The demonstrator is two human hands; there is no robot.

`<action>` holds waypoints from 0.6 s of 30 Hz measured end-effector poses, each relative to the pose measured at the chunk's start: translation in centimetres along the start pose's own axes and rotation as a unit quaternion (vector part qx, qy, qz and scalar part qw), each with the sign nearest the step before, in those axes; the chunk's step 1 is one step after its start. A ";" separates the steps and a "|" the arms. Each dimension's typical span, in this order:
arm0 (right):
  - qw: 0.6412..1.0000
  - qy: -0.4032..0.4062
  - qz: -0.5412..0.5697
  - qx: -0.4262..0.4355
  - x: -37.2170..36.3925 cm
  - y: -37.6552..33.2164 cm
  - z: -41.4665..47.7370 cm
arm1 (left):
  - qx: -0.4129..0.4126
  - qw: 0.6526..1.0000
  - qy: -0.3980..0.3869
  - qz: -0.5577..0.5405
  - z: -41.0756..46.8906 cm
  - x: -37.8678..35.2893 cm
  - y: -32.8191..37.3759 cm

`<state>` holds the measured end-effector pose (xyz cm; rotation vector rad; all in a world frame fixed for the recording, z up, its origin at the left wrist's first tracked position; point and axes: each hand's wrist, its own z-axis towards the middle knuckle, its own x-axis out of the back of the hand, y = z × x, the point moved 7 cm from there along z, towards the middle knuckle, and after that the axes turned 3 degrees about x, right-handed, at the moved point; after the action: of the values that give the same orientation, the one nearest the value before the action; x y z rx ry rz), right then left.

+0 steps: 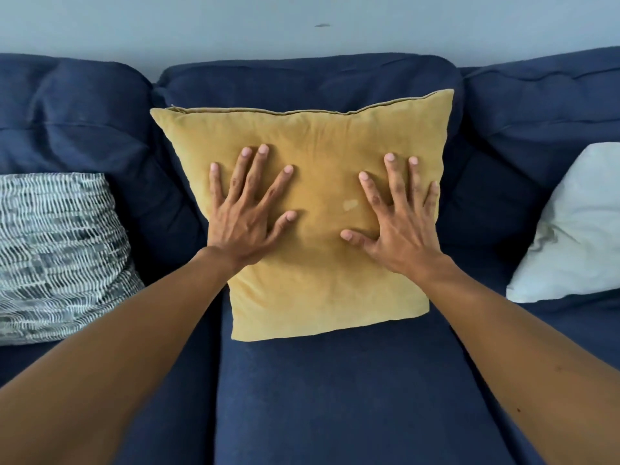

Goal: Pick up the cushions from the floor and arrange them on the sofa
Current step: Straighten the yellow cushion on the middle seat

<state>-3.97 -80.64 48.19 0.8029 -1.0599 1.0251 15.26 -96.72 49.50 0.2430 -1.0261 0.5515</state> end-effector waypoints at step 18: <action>0.990 0.071 0.010 0.123 0.1 -1.8 -7.0 | 0.097 0.995 0.024 -0.027 -9.6 2.7 5.0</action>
<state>-0.11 -74.87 46.06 0.9050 -0.8318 1.2276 20.77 -87.47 46.64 0.4265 -0.9169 0.6068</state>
